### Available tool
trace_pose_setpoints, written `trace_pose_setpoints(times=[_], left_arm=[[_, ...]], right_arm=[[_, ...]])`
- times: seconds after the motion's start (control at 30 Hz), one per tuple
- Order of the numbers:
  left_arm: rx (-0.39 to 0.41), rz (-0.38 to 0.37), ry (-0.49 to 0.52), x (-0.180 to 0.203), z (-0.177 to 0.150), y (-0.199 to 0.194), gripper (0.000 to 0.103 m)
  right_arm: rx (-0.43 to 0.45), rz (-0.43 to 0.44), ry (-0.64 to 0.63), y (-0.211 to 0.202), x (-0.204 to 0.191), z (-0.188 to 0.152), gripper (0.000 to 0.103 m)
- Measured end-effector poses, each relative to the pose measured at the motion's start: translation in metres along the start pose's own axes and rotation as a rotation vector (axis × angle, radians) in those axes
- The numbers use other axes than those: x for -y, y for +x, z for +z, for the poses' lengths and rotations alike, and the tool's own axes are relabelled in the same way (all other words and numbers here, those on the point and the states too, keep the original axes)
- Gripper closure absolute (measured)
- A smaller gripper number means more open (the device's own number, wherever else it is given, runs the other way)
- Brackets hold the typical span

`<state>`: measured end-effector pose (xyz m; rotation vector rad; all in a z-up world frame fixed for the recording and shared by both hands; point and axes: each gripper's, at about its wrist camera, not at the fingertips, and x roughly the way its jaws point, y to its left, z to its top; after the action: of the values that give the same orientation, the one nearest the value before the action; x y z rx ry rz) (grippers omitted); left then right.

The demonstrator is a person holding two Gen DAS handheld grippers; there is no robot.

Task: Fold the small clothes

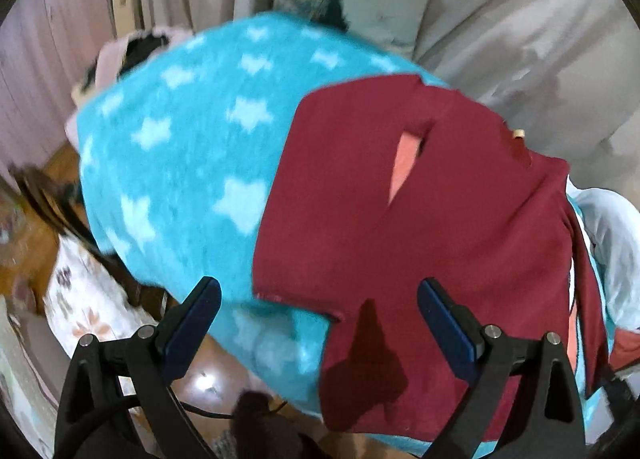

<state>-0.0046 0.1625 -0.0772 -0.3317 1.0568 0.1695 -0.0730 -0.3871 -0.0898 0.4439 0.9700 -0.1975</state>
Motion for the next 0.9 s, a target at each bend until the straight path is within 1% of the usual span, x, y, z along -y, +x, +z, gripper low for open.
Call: trace_pose_setpoints(times=[0.03, 0.07, 0.1, 0.13, 0.23, 0.27, 0.3, 0.33, 0.37, 0.4, 0.43, 0.47, 0.5, 0.6, 0.67, 0.77, 0.83, 0.87, 0.9], left_arm=[[-0.020, -0.012, -0.004, -0.003, -0.002, 0.006, 0.005], [-0.042, -0.026, -0.003, -0.004, -0.006, 0.012, 0.005], [-0.055, -0.032, 0.002, -0.004, -0.009, 0.017, 0.005], [-0.064, -0.037, 0.013, -0.003, -0.012, 0.022, 0.005], [-0.108, -0.052, 0.067, 0.006, -0.026, 0.036, 0.005], [-0.128, -0.069, 0.082, 0.010, -0.030, 0.040, 0.005], [-0.145, -0.086, 0.097, 0.015, -0.034, 0.042, 0.009], [-0.149, -0.080, 0.121, 0.021, -0.038, 0.043, 0.013], [-0.136, -0.054, 0.173, 0.029, -0.043, 0.040, 0.033], [-0.132, -0.042, 0.213, 0.035, -0.046, 0.039, 0.058], [-0.134, -0.050, 0.243, 0.039, -0.047, 0.038, 0.070], [-0.143, -0.065, 0.251, 0.042, -0.047, 0.036, 0.082], [-0.152, -0.063, 0.257, 0.043, -0.047, 0.035, 0.090], [-0.174, -0.050, 0.289, 0.046, -0.047, 0.029, 0.092], [-0.183, -0.046, 0.307, 0.047, -0.049, 0.023, 0.092], [-0.209, -0.045, 0.311, 0.048, -0.058, 0.014, 0.093], [-0.204, -0.030, 0.312, 0.049, -0.060, 0.010, 0.093], [-0.193, -0.028, 0.297, 0.047, -0.060, 0.007, 0.091], [-0.184, -0.035, 0.276, 0.043, -0.060, 0.003, 0.086]], right_arm=[[-0.041, 0.088, -0.035, 0.004, -0.017, -0.010, 0.047], [-0.087, 0.154, -0.061, 0.010, -0.028, -0.017, 0.047], [-0.136, 0.204, -0.088, 0.017, -0.043, -0.026, 0.046], [-0.179, 0.232, -0.120, 0.025, -0.058, -0.037, 0.047], [-0.254, 0.222, -0.182, 0.044, -0.086, -0.059, 0.046], [-0.246, 0.221, -0.193, 0.047, -0.089, -0.060, 0.040], [-0.219, 0.227, -0.207, 0.046, -0.093, -0.060, 0.037], [-0.236, 0.242, -0.209, 0.048, -0.098, -0.060, 0.035], [-0.234, 0.251, -0.205, 0.051, -0.101, -0.059, 0.035], [-0.244, 0.290, -0.195, 0.051, -0.105, -0.060, 0.039], [-0.269, 0.324, -0.181, 0.060, -0.108, -0.059, 0.061], [-0.295, 0.344, -0.171, 0.063, -0.111, -0.060, 0.092], [-0.328, 0.362, -0.157, 0.066, -0.113, -0.062, 0.092], [-0.321, 0.366, -0.169, 0.065, -0.110, -0.060, 0.092], [-0.334, 0.385, -0.192, 0.059, -0.099, -0.061, 0.093], [-0.372, 0.402, -0.209, 0.041, -0.081, -0.069, 0.094], [-0.407, 0.405, -0.194, 0.041, -0.073, -0.080, 0.094], [-0.431, 0.409, -0.203, 0.043, -0.071, -0.084, 0.093], [-0.446, 0.411, -0.214, 0.046, -0.070, -0.086, 0.092]])
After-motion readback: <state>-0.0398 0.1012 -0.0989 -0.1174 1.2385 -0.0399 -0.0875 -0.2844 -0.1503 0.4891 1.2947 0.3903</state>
